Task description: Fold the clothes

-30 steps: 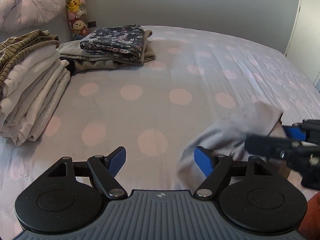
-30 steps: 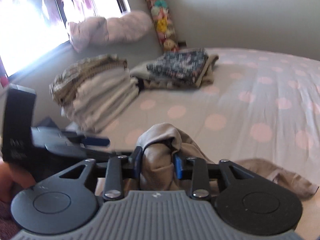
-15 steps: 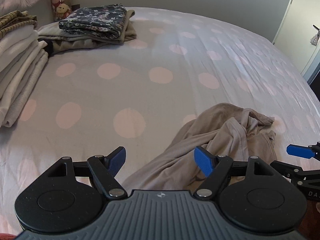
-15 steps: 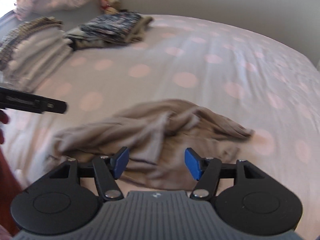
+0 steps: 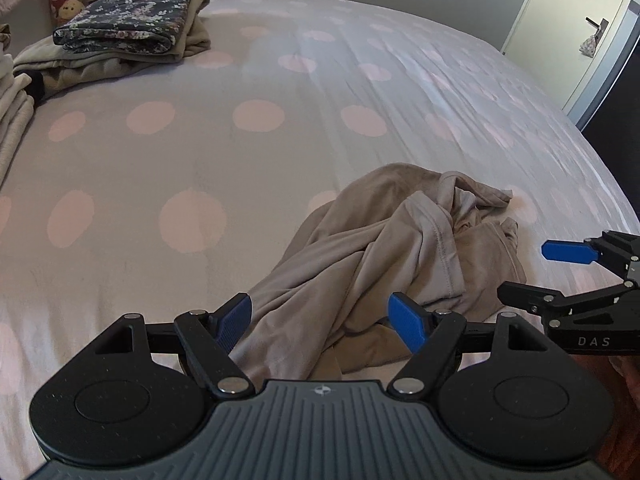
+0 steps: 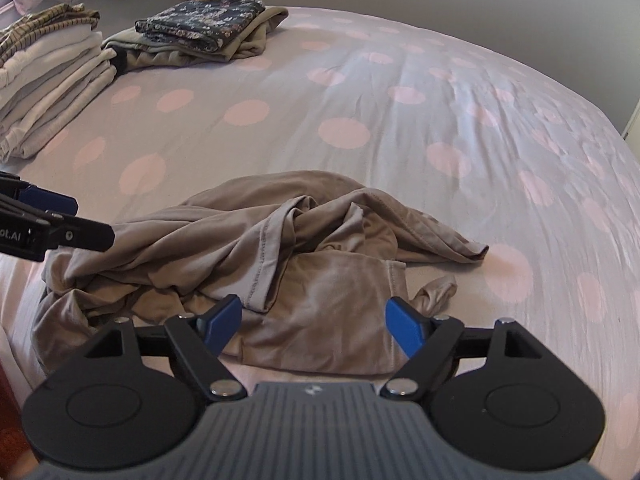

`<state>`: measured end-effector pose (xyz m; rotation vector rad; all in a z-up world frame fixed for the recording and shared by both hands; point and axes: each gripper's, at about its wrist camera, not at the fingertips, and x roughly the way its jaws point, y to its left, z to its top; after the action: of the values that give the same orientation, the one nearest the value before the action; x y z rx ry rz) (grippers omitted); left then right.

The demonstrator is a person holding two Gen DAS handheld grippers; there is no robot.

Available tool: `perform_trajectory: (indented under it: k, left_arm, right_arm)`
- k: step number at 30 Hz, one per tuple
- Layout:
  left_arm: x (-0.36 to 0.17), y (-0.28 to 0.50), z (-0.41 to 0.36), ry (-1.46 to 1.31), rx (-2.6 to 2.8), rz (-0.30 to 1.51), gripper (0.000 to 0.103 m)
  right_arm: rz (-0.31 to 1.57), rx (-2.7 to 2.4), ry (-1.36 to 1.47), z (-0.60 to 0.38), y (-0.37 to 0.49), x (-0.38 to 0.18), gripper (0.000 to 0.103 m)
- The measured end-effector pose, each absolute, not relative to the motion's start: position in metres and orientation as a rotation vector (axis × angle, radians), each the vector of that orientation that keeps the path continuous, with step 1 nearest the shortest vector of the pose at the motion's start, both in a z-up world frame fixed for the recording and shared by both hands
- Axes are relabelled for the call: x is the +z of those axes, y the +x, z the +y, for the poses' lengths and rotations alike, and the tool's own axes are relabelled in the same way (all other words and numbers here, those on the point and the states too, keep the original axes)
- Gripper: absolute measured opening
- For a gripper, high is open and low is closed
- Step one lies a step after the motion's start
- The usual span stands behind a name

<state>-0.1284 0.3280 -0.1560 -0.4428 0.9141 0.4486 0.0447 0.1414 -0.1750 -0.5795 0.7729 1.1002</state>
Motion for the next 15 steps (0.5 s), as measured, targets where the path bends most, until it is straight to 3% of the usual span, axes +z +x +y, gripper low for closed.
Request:
perform_trajectory:
  k: [8, 13, 15]
  left_arm:
    - [-0.193, -0.112, 0.331, -0.456, 0.407, 0.983, 0.075]
    - [-0.218, -0.102, 0.332, -0.420, 0.434, 1.026, 0.074]
    - [-0.220, -0.100, 0.330, -0.381, 0.441, 1.030, 0.072]
  right_arm:
    - [0.829, 1.114, -0.572, 0.161, 0.056, -0.199, 0.079]
    - [0.927, 1.091, -0.583, 0.172, 0.067, -0.220, 0.066]
    - [0.955, 1.079, -0.583, 0.174, 0.071, -0.225, 0.053]
